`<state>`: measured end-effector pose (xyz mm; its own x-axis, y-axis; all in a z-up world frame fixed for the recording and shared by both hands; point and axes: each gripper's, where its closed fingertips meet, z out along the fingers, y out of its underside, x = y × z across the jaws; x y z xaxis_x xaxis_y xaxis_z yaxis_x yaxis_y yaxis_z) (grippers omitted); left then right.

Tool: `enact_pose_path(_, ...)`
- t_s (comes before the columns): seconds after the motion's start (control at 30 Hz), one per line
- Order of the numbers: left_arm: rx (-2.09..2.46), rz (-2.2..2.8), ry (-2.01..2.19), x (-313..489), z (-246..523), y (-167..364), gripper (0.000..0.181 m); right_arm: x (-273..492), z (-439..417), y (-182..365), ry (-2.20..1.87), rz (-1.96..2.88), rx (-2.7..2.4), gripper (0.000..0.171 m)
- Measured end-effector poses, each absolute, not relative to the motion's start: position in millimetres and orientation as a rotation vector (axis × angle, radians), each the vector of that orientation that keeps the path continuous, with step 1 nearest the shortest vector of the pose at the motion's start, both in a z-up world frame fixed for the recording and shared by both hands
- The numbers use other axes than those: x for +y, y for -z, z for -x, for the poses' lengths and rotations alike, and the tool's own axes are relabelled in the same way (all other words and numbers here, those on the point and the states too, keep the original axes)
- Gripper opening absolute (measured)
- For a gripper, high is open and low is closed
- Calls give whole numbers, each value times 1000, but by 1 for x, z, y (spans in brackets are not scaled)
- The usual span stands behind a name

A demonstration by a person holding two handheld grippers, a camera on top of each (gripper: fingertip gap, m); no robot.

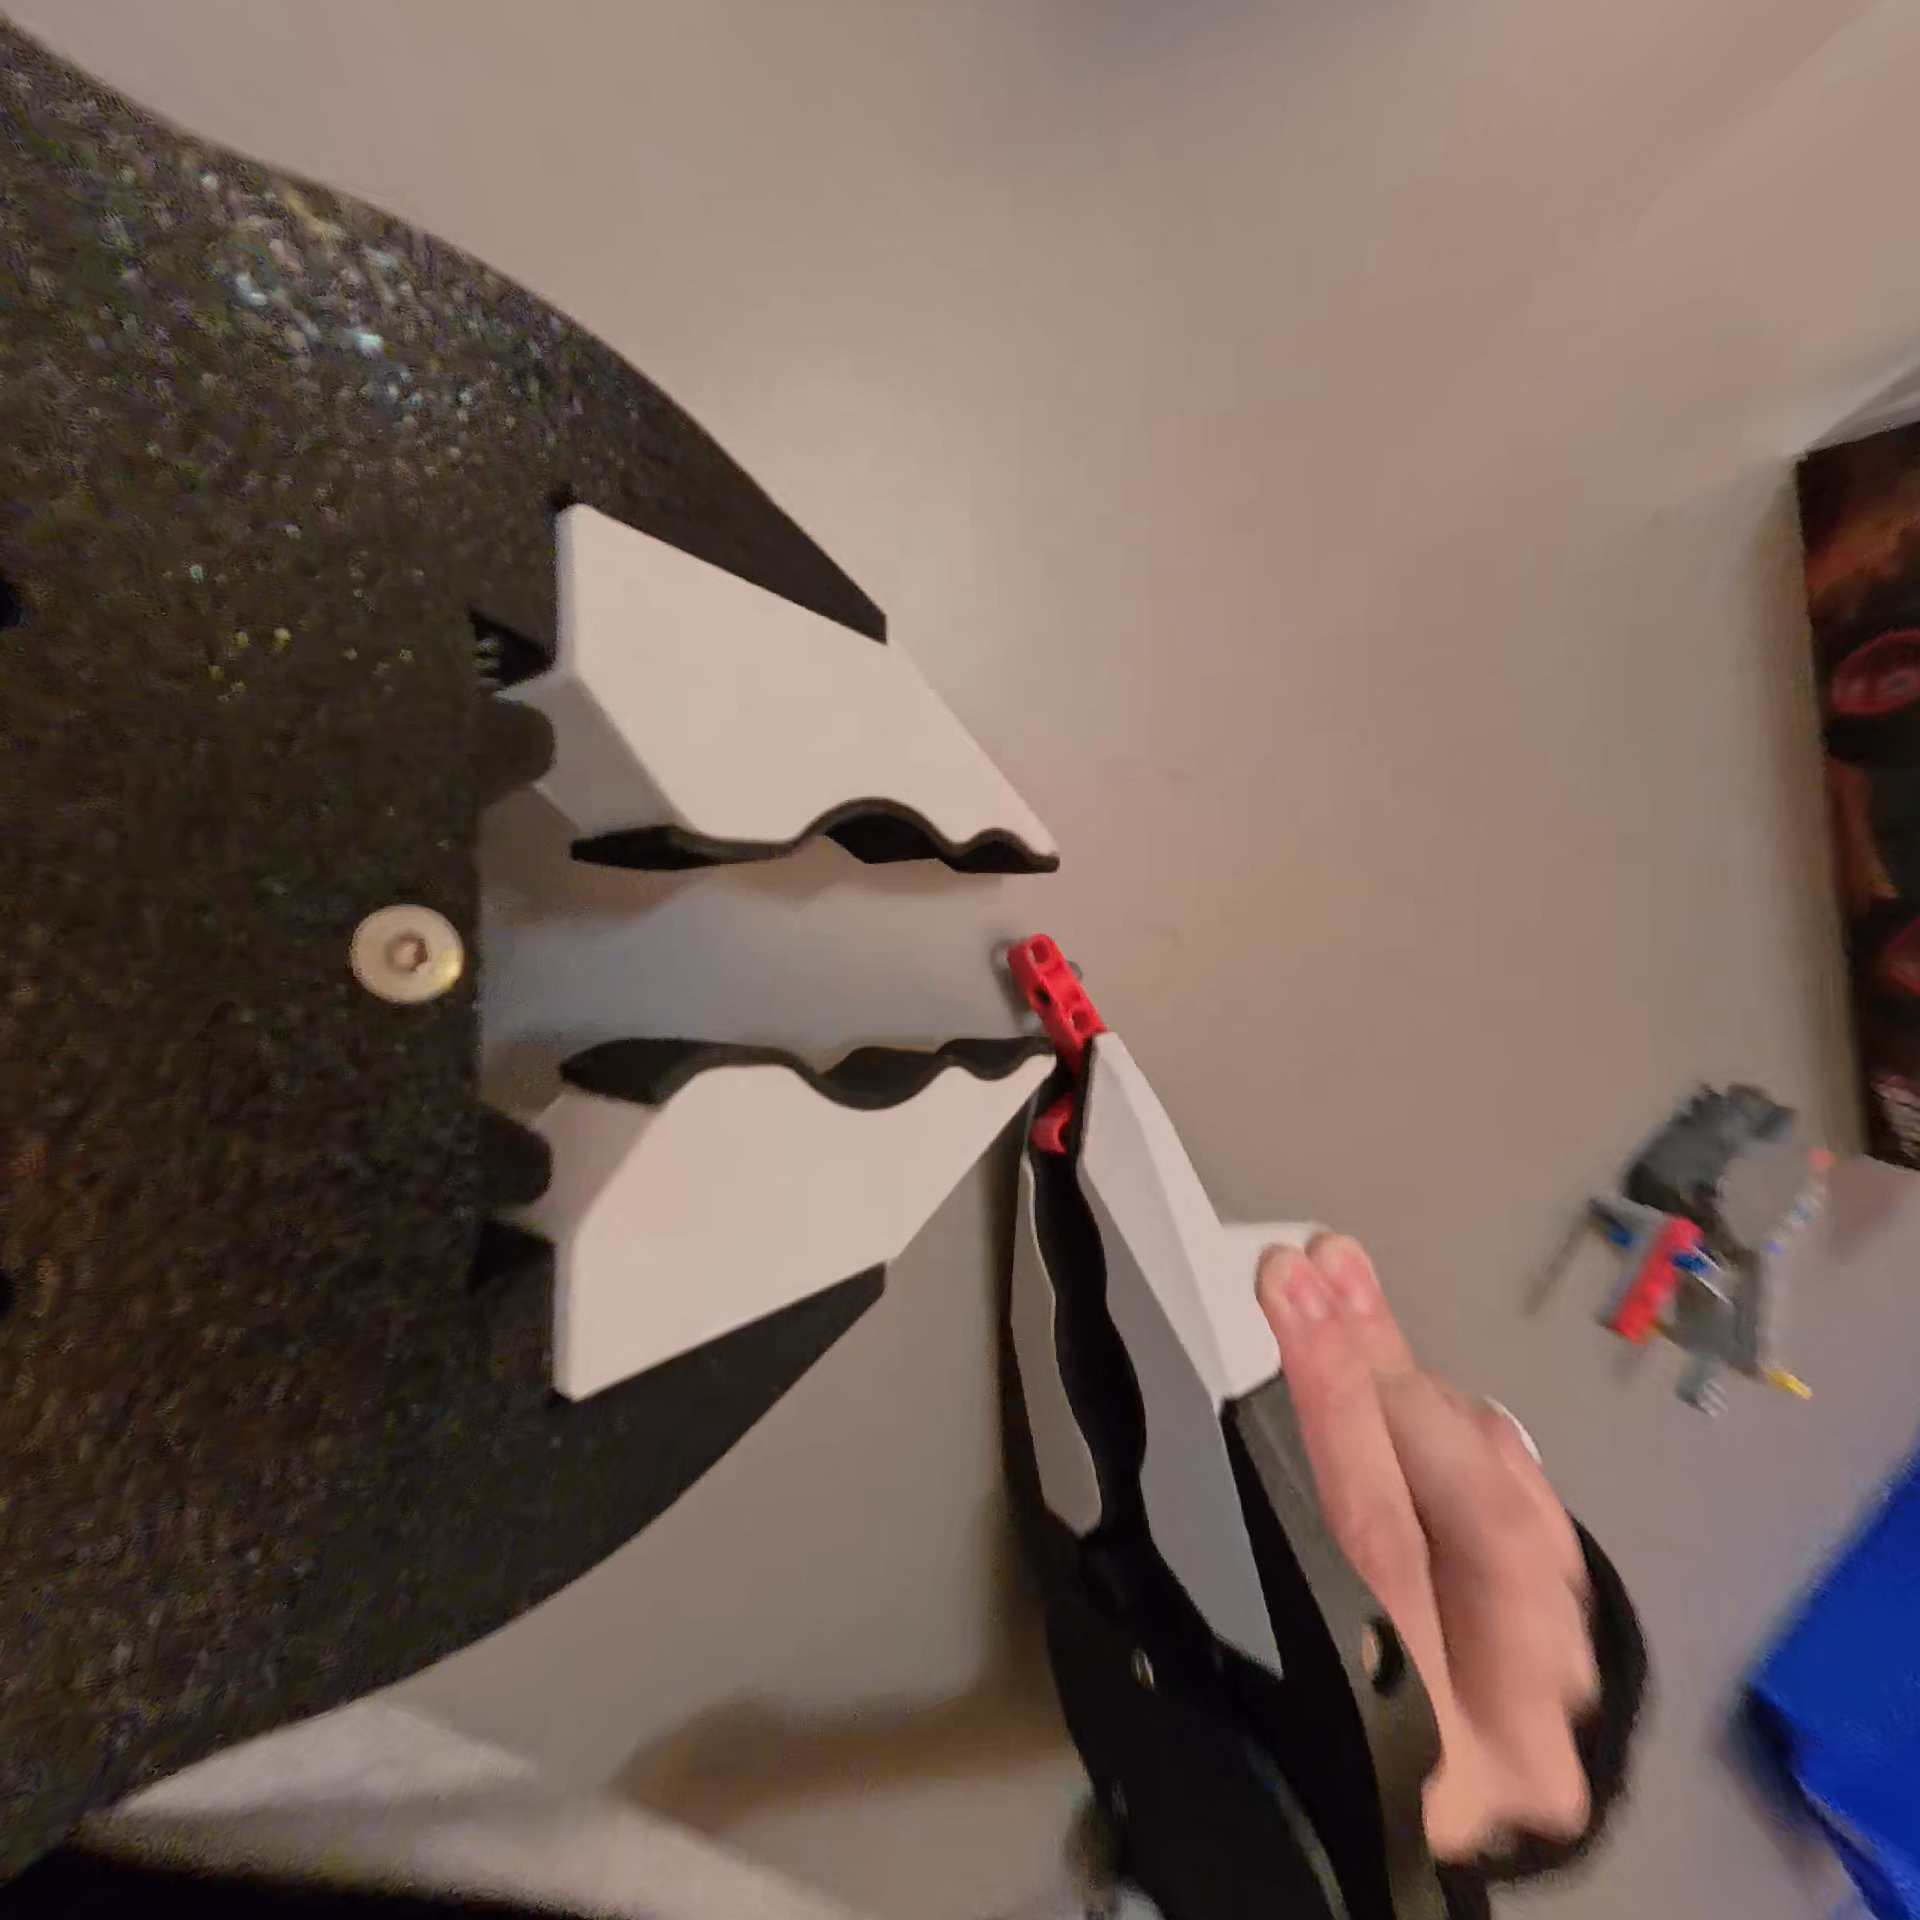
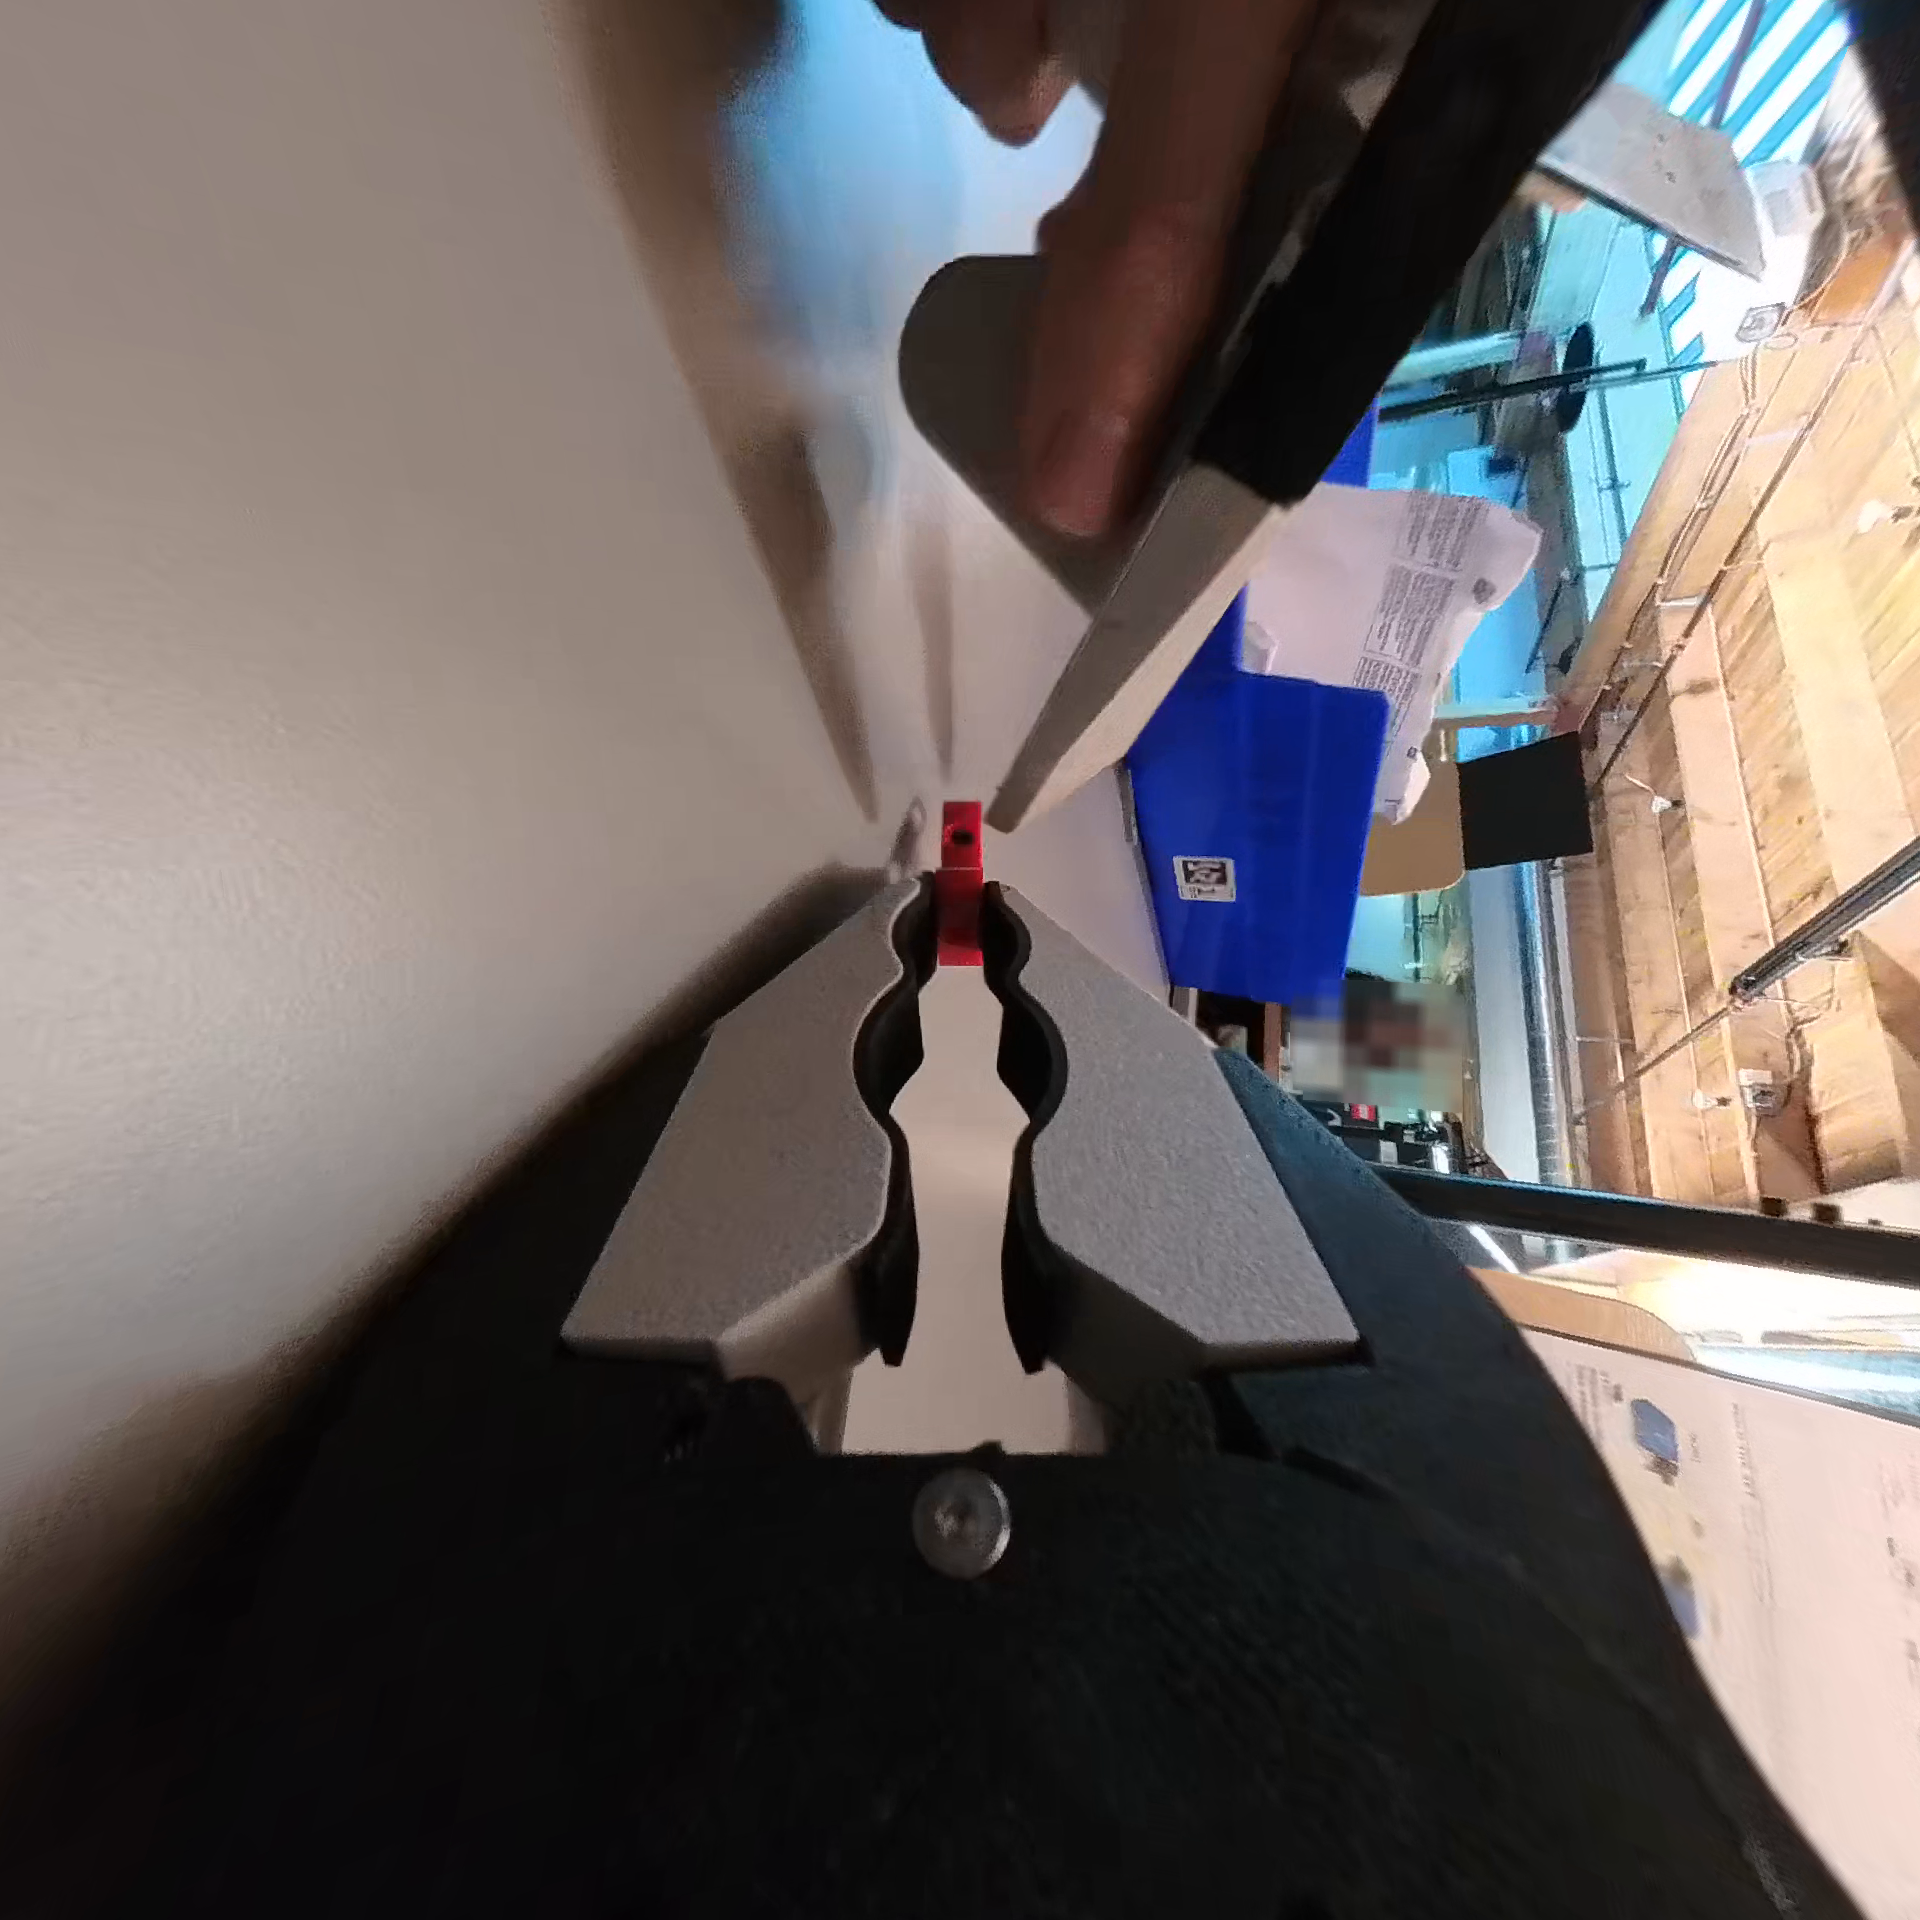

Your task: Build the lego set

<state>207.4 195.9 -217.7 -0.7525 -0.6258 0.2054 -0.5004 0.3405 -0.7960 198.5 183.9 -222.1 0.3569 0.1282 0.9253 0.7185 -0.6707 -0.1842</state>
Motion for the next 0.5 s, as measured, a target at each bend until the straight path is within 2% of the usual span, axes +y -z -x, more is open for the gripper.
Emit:
enact_pose_path(0.1,2461,1027,1510,197,-202,208,26,187,-193,210,1246,1962,-679,7)
enact_pose_path(0.17,2474,880,1448,201,-200,208,21,185,-194,205,1165,1955,-597,7)
enact_pose_path(0.27,2395,558,1263,205,-202,203,24,180,-194,199,990,1946,-500,7)
enact_pose_path(0.5,2282,205,1252,184,-192,193,21,173,-185,190,617,1904,-372,7)
